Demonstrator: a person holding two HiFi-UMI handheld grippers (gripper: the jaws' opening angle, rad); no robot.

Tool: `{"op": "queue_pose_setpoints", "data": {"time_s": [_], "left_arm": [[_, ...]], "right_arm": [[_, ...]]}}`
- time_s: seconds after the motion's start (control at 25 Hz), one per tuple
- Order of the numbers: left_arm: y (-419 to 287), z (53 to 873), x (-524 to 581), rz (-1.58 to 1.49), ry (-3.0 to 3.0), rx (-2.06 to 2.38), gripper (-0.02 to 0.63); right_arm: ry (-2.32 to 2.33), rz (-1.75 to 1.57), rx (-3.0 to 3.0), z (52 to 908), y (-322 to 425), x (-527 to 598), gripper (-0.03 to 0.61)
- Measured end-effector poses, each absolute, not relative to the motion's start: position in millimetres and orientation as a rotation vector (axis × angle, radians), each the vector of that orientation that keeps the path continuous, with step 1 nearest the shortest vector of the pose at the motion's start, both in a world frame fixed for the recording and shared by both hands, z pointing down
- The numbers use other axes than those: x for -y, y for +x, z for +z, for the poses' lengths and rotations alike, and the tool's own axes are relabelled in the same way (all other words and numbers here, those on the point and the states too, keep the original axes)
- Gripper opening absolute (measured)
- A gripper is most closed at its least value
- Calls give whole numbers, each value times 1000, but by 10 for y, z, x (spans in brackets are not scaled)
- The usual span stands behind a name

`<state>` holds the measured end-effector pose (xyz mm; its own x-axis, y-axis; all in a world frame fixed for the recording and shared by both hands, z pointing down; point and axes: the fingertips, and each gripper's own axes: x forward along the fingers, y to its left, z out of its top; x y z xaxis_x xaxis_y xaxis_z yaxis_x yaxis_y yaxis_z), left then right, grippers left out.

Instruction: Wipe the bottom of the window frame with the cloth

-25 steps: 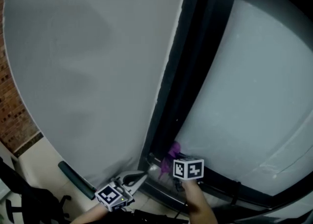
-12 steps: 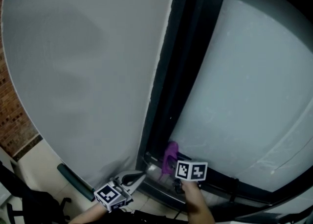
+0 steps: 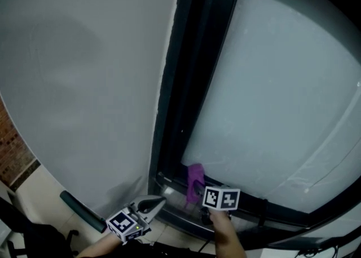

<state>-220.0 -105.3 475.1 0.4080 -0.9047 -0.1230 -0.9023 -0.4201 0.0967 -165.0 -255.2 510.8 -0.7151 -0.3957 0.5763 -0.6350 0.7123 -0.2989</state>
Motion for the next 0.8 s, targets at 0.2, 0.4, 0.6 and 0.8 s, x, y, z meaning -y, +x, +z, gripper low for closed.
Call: {"op": "queue_pose_setpoints", "data": {"time_s": [0.2,0.4,0.6,0.8], "left_arm": [[-2095,4755,1087,-240,2640,1651,5],[-2004,4765,1117,-233,2647,1631,5],[-1915,4762,1141,-224,2663,1610,5],[-1849,4779,1151,-205,2676,1578,5]], "right_arm": [[824,685,2439,5099,-1489,2571,87],[873,697,2427,5112,-1274,2593,87],[915,722,2429,5109,-1087,2622,87],[967,760,2437,5112,-930,2648,87]]}}
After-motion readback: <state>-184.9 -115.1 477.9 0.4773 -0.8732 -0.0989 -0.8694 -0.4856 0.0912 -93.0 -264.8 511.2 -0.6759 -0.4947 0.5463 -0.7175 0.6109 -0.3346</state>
